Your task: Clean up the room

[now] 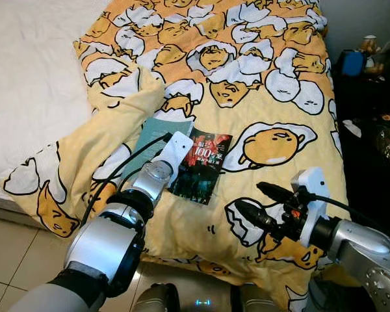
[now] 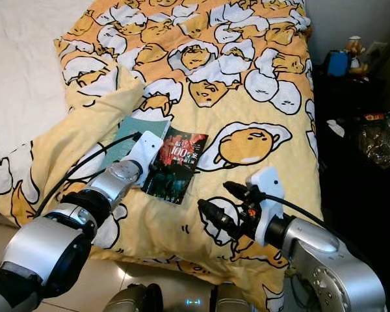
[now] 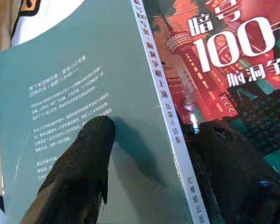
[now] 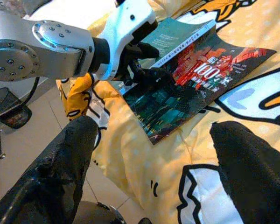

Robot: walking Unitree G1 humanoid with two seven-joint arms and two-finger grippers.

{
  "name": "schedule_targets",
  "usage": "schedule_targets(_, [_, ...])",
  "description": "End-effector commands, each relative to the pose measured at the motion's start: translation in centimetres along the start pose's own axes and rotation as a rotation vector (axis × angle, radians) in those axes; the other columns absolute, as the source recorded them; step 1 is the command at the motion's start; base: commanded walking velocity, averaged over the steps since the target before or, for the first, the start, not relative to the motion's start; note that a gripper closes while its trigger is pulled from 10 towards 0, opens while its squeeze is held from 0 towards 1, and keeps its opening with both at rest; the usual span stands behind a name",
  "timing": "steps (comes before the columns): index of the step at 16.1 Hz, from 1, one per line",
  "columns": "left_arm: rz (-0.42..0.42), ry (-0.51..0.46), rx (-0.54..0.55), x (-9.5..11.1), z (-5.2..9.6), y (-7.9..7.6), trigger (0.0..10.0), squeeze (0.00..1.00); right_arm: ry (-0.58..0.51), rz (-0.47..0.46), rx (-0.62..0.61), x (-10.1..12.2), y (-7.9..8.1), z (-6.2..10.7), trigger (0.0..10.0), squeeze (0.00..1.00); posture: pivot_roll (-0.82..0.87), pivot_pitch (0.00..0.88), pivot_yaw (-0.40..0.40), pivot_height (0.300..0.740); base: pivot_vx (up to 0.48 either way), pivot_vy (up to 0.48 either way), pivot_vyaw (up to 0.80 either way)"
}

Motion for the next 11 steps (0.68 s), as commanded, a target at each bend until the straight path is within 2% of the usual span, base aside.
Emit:
schedule_targets(1, [0.007,0.015,-0.006,-0.44,0.0,-0.18,0.0,0.0,0.009,0.0,0.022,0.01,0.4,-0.01,10.0,0.0,-0.17,0.188,0.068,0.74,0.0,0.0,0.0])
schedule_targets(3, [-0.003,0.019,-0.005,-0.55,0.0,-0.15,0.0,0.0,0.018,-0.008,0.032,-0.1,0.47,-0.05,10.0,0.0,-0.17,0.187,0.066,0.74,0.0,0.0,0.0])
schedule_targets(6, [0.026,0.033,-0.002,-0.86,0.03,-0.01,0.0,0.0,0.033,-0.037,0.066,-0.41,0.79,0.05,10.0,0.0,-0.16,0.183,0.064,0.74,0.0,0.0,0.0])
schedule_targets(11, [0.072,0.017,-0.003,-0.19,0.01,0.27,0.0,0.0,0.028,-0.039,0.066,-0.13,0.23,0.07,10.0,0.0,-0.16,0.157,0.069,0.74,0.0,0.0,0.0])
Point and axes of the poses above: a point about 5 cm out from each wrist's last joint towards the gripper, its own z axis pointing back from the gripper into the wrist, its own x axis along the axis of the wrist's last joint, y = z × x, the point moved 3 cm from there along -z, pointing out of the wrist towards the gripper, and after that the axes turned 11 degrees about -z, right-handed, at the moved point
